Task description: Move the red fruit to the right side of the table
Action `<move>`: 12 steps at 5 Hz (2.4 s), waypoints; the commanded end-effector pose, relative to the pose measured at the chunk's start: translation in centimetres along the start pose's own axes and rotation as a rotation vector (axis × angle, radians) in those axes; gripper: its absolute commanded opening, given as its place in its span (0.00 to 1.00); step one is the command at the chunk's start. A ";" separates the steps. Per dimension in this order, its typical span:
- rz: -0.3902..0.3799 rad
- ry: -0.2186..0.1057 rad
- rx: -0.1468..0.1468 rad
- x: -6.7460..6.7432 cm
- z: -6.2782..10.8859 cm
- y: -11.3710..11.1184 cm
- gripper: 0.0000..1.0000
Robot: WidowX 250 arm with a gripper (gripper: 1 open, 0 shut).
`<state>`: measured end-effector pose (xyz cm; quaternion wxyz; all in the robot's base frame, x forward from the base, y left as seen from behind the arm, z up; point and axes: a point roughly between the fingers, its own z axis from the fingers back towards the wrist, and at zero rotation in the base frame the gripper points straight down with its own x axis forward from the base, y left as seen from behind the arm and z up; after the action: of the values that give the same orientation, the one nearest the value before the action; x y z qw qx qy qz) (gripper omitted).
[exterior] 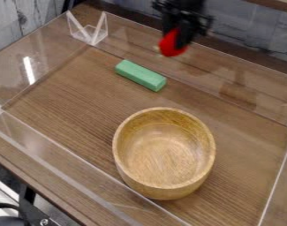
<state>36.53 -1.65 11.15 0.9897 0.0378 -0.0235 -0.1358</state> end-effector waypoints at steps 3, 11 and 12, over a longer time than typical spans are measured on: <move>-0.021 -0.024 -0.084 3.9 -1.4 -10.9 0.00; -0.041 0.035 -0.156 1.9 -7.3 -11.0 0.00; 0.047 0.032 -0.166 1.6 -7.0 -11.9 0.00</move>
<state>35.30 -12.15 1.97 0.9932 -0.0371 0.0186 -0.1083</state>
